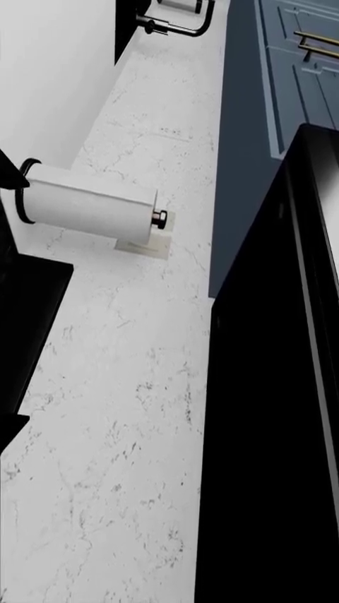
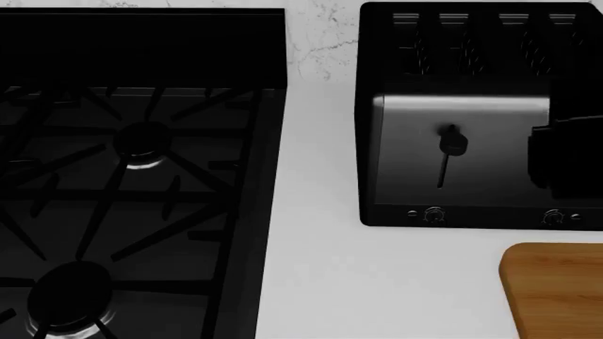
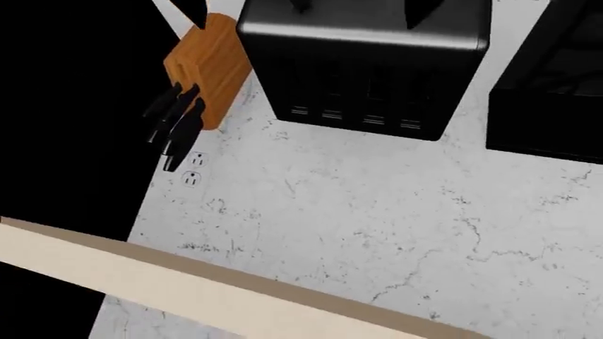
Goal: Pick up the wedge of cheese and place it on the slice of bread to prepare a simple cheese on bread dish.
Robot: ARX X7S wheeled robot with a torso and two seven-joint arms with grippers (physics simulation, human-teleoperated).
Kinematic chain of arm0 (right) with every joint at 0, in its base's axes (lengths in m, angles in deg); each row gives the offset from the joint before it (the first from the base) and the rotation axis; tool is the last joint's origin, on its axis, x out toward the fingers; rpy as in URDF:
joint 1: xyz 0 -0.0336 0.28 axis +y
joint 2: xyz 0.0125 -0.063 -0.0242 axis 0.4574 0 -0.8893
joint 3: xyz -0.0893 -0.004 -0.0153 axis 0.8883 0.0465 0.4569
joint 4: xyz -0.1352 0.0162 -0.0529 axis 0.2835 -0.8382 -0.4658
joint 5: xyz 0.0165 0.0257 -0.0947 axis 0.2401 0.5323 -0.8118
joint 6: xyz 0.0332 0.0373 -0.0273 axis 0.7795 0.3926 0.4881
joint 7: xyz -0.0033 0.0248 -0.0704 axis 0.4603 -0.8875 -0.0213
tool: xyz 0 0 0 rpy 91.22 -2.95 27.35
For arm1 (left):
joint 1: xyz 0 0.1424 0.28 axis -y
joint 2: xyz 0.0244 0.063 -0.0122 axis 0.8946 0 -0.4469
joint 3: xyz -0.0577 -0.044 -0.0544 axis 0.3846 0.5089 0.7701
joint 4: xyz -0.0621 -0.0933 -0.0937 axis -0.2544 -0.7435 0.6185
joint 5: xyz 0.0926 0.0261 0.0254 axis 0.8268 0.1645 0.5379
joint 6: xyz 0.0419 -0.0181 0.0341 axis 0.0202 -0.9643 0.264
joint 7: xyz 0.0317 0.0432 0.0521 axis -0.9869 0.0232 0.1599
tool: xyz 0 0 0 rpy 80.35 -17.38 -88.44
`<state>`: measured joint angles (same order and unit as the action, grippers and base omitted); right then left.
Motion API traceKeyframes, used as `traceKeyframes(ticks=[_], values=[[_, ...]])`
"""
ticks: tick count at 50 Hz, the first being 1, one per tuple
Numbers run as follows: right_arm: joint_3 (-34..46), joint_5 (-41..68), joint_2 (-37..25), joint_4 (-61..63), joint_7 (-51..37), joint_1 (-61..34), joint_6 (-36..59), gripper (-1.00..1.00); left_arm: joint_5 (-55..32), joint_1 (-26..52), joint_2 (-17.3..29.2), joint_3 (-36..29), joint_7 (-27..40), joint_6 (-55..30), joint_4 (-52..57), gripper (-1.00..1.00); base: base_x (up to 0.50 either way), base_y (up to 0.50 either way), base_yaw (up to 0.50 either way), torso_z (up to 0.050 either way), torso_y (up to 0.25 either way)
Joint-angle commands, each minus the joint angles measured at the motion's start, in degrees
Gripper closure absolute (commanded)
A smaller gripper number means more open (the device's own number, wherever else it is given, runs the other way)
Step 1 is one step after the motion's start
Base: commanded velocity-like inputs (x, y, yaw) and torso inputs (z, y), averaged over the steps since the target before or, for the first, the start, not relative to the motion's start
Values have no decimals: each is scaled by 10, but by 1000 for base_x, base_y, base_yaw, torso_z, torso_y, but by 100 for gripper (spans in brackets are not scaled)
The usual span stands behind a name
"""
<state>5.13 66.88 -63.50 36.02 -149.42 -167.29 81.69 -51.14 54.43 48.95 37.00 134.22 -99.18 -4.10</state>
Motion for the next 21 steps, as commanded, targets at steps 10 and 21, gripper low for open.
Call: traceKeyframes(ticks=[10, 21], values=[[40, -104, 49, 113, 107, 51, -110, -100, -9, 1, 4, -1, 1, -4, -1, -100, 0, 0, 0, 0, 0], [36, -186, 72, 91, 184, 110, -121, -100, -7, 0, 7, -6, 3, -1, -2, -100, 0, 0, 0, 0, 0]])
